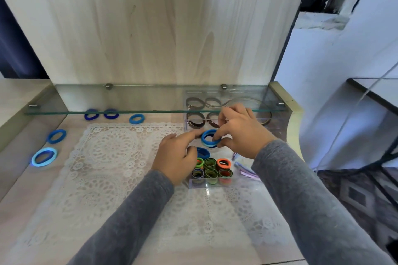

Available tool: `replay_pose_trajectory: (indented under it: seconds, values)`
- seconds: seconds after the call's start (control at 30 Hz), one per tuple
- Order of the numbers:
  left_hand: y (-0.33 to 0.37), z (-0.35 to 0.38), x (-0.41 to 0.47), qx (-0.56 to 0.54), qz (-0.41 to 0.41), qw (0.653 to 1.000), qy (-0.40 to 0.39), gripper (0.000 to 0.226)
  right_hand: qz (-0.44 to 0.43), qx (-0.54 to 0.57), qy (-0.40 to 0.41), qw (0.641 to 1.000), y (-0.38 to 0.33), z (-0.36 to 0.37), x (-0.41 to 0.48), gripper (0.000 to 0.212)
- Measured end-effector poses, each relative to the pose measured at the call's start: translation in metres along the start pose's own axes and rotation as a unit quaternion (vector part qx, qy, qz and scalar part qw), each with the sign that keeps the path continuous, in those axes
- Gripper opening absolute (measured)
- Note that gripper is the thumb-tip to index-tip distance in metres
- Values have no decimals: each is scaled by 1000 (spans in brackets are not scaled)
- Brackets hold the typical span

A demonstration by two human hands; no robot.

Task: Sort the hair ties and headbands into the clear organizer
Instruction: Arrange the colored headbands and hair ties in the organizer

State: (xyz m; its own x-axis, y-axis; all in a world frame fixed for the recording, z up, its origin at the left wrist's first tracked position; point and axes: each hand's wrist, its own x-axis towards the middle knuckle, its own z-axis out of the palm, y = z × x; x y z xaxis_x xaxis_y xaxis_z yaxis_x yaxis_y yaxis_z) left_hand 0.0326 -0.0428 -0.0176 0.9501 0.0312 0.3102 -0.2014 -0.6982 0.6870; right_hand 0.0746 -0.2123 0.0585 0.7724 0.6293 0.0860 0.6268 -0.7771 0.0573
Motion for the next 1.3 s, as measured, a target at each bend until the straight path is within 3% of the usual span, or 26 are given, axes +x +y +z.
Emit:
replay_pose_trajectory:
  seconds: [0.23, 0.6, 0.73, 1.3]
  values:
    - [-8, 12, -1, -37, -1, 999, 28, 38, 15, 16, -33, 999, 9, 19, -5, 23]
    - [-28, 14, -5, -37, 55, 995, 78, 39, 47, 34, -128, 990, 11, 32, 0, 26]
    - [-30, 15, -4, -35, 61, 994, 80, 39, 58, 28, -163, 985, 10, 27, 0, 36]
    - [-32, 14, -4, -57, 68, 992, 87, 37, 47, 10, -140, 989, -10, 26, -3, 41]
